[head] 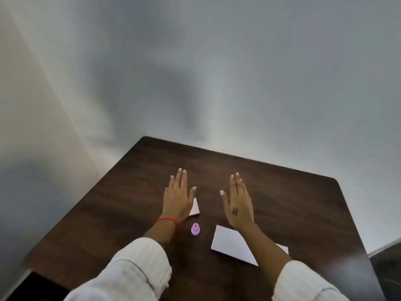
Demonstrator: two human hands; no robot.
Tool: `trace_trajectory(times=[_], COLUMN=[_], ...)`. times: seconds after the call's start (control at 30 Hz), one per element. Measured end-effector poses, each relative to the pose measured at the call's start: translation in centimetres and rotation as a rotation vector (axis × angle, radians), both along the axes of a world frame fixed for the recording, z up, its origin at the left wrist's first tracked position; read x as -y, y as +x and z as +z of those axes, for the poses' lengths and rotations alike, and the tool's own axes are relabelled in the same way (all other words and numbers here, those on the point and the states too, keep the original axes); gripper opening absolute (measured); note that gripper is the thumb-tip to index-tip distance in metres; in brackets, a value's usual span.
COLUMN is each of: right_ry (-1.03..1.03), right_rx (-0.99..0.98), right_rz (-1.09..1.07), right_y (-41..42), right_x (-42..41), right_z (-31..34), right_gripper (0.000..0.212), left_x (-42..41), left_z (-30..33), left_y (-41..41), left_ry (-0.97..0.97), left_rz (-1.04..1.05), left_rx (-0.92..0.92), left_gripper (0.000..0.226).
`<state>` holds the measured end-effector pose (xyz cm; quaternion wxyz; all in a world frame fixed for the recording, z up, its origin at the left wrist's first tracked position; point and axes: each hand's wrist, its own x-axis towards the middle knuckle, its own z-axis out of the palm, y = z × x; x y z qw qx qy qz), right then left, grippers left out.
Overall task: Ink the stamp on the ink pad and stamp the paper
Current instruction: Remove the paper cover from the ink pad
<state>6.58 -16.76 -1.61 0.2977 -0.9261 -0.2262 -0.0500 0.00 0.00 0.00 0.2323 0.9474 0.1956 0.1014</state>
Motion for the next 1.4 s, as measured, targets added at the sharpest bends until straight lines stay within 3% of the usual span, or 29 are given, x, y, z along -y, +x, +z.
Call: trace_trajectory(times=[0.3, 0.57, 1.0, 1.4], right_ry=[-0.077, -0.055, 0.009, 0.065], right_rx=[-0.248, -0.445, -0.441, -0.3], right_rz=[0.011, 0.015, -0.1, -0.085], right_y=[-1.0, -1.0, -1.3, -1.9], right_x=[-3.1, -7.5, -8.4, -10.4], right_z=[-3.2, -4.3, -5.1, -2.9], right_gripper=[0.054, 0.041, 0.033, 0.029], left_x=[-3.8, -4.6, -4.0, -5.8], left_z=[-4.2, -5.6, -5.9, -4.3], left_y=[-3.6, -3.4, -3.1, -3.7], left_ry=[-0.355, -0.465, -0.544, -0.559], left_rz=[0.343, 0.338, 0.303, 0.397], left_rx=[-0.148, -0.16, -0.165, -0.011], left_gripper=[0.06, 0.043, 0.037, 0.036])
